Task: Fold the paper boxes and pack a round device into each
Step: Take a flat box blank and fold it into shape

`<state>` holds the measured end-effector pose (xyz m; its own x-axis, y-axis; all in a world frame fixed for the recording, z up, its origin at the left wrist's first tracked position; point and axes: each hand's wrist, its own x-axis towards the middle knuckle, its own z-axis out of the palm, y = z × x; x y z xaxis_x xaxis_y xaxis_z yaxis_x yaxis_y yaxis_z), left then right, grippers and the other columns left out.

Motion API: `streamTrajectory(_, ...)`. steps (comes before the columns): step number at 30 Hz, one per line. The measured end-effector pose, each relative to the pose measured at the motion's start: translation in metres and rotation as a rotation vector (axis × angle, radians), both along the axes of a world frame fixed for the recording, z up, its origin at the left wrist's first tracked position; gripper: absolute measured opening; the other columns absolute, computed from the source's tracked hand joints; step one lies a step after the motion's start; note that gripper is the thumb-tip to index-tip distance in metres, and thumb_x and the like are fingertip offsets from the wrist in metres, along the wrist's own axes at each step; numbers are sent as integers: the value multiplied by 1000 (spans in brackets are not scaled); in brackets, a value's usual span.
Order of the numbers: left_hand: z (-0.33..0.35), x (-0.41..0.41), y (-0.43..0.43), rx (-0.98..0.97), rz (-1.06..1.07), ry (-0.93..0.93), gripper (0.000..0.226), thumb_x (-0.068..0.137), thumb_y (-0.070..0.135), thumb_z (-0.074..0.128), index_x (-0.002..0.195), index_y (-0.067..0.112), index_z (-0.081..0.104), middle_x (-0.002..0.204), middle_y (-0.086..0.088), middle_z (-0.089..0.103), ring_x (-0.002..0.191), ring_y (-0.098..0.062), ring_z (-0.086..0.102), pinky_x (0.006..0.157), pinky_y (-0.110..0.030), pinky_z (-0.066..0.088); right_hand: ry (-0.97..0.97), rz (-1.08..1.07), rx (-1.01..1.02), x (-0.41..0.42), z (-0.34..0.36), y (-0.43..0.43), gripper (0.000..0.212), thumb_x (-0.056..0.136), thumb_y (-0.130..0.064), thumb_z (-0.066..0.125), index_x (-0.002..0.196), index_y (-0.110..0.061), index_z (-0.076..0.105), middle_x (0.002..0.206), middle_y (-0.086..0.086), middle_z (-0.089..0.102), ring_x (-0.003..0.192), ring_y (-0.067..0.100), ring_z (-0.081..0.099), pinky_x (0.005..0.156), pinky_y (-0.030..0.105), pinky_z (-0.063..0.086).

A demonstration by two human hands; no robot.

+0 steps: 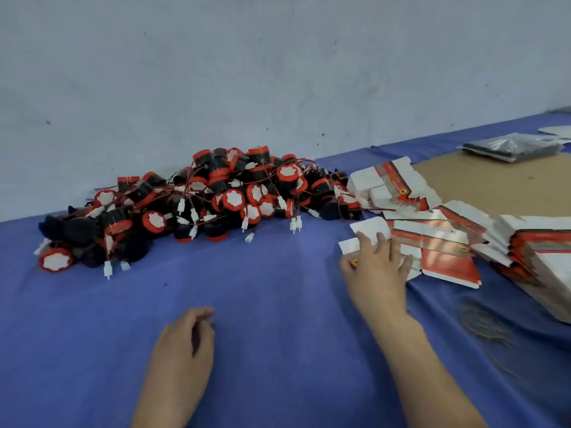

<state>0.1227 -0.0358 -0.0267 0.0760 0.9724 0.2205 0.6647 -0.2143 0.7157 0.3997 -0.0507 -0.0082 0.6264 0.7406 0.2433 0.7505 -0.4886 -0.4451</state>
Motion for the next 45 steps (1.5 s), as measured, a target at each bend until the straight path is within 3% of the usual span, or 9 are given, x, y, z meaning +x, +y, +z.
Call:
streamTrajectory(5, 2, 1, -4, 26, -18, -19, 22, 97, 7, 54, 102, 25, 65, 102, 12, 66, 101, -18, 59, 91, -33, 46, -6, -40, -272, 15, -6, -4, 65, 101, -58, 40, 153, -19, 30, 164, 16, 19, 152, 41, 10, 119, 62, 5)
streamTrajectory(13, 1, -1, -8, 54, -46, -2, 22, 99, 9, 50, 107, 24, 66, 102, 21, 61, 104, -15, 58, 86, -29, 44, -104, 41, -241, 10, 0, -26, 41, 108, -39, 27, 140, -21, 45, 148, 3, 44, 143, 30, 31, 118, 59, 16)
streamTrajectory(20, 4, -2, -20, 68, -10, -95, 27, 100, 11, 45, 113, 28, 61, 111, 15, 63, 105, -6, 56, 88, -28, 44, -263, 50, 116, 14, 22, -51, 45, 105, -28, 15, 132, -22, 51, 124, -3, 63, 116, 27, 59, 102, 47, 38)
streamTrajectory(24, 14, 2, -40, 84, 65, -288, 31, 101, 15, 44, 105, 43, 57, 107, 22, 63, 103, -2, 55, 87, -30, 44, 231, 228, 699, 6, 33, -57, 38, 109, -34, 31, 79, -18, 47, 68, -3, 54, 64, 11, 49, 60, 33, 34)
streamTrajectory(28, 25, 18, -58, 86, 24, -458, 25, 102, 24, 47, 108, 46, 57, 105, 33, 64, 100, 9, 57, 79, -17, 42, 903, 372, 787, -25, 39, -52, 40, 109, -36, 38, 97, -21, 74, 95, -16, 75, 89, -3, 67, 79, 20, 50)
streamTrajectory(32, 40, 25, -56, -106, -63, -776, 19, 100, 45, 49, 114, 50, 60, 109, 27, 69, 99, 2, 67, 86, -25, 49, 1123, 696, 511, -62, 25, -45, 36, 107, -40, 41, 107, -36, 77, 111, -5, 76, 106, 12, 71, 84, 26, 57)
streamTrajectory(37, 48, 11, -49, -157, -84, -907, 16, 99, 33, 57, 108, 31, 70, 109, 4, 75, 104, -17, 71, 98, -49, 51, 874, 721, 409, -97, 14, -34, 25, 107, -32, 45, 115, -38, 69, 109, -16, 73, 92, -3, 66, 72, 8, 49)
streamTrajectory(40, 49, 3, -48, -71, -122, -751, 18, 98, 30, 59, 109, 38, 70, 108, 13, 74, 102, -6, 69, 90, -34, 52, 873, 664, 474, -113, 13, -31, 41, 102, -34, 54, 141, -41, 42, 121, -22, 61, 94, -12, 60, 72, 3, 44)
streamTrajectory(45, 57, 2, -58, -91, -311, -622, 35, 98, 9, 56, 106, 40, 71, 104, 19, 74, 98, 2, 69, 75, -6, 50, 999, 734, 498, -127, 19, -28, 64, 89, -55, 61, 145, -29, 43, 131, -8, 63, 117, 2, 61, 93, 21, 53)
